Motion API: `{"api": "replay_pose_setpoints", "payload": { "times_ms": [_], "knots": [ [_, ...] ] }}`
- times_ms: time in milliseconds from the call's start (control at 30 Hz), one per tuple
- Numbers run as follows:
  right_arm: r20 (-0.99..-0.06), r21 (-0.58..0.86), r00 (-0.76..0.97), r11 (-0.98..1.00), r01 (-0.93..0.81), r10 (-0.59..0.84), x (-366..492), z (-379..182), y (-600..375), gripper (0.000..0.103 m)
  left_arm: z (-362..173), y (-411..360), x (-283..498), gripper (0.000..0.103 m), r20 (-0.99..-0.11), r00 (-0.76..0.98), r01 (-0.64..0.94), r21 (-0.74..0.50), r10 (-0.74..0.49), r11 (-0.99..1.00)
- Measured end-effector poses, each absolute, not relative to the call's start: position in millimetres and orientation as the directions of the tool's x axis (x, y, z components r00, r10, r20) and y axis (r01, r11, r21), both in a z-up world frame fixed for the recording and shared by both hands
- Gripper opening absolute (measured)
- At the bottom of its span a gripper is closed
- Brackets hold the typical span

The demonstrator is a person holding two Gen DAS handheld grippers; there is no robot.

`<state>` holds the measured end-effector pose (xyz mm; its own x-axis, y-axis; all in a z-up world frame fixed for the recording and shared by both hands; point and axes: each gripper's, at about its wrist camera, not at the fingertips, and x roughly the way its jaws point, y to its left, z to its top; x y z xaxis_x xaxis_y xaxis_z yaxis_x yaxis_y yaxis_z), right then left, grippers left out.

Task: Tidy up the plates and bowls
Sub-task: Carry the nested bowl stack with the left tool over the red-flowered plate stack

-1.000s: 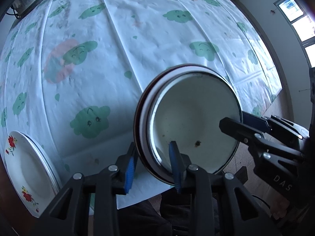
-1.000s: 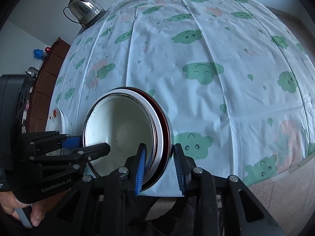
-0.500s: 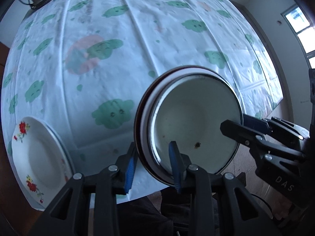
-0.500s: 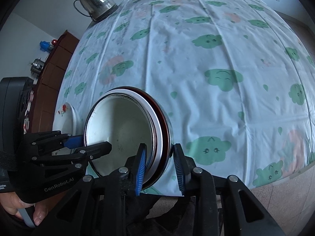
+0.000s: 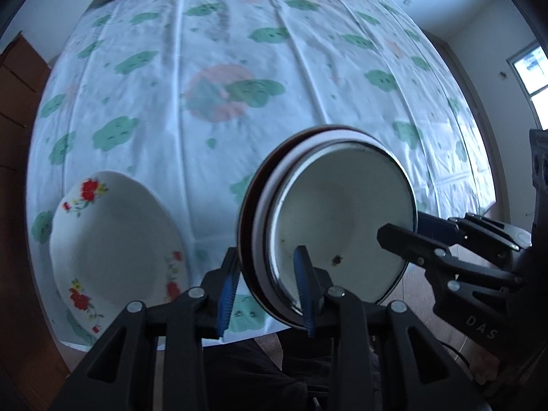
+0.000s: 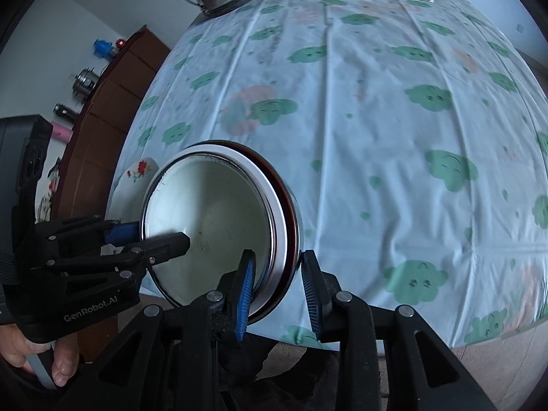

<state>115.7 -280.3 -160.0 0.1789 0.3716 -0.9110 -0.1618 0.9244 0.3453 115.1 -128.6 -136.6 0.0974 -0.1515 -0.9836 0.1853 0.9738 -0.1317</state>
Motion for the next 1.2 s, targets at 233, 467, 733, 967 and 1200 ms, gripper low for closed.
{"api": "replay_pose_setpoints", "payload": {
  "times_ms": [233,467,733,967,1200],
  "knots": [
    [-0.908,0.353,0.153,0.909,-0.223,0.39,122,-155,-248,0.03,-130,-97,115,0.029,-0.982,0.124,0.124,-0.127,-0.143,0.984],
    [-0.903,0.361,0.139,0.893,-0.267,0.407,127,-148,-221,0.03,-122,-69,113,0.029,-0.979,0.144,0.081,-0.133,-0.143,0.988],
    [-0.901,0.36,0.126,0.878,-0.316,0.415,129,-139,-193,0.03,-111,-41,112,0.029,-0.974,0.173,0.04,-0.14,-0.145,0.989],
    [-0.906,0.353,0.1,0.864,-0.359,0.412,129,-140,-166,0.03,-110,-17,110,0.029,-0.975,0.188,-0.002,-0.125,-0.123,0.992],
    [-0.912,0.346,0.07,0.85,-0.397,0.404,131,-144,-140,0.03,-116,8,106,0.029,-0.976,0.18,-0.052,-0.132,-0.12,0.99]
  ]
}}
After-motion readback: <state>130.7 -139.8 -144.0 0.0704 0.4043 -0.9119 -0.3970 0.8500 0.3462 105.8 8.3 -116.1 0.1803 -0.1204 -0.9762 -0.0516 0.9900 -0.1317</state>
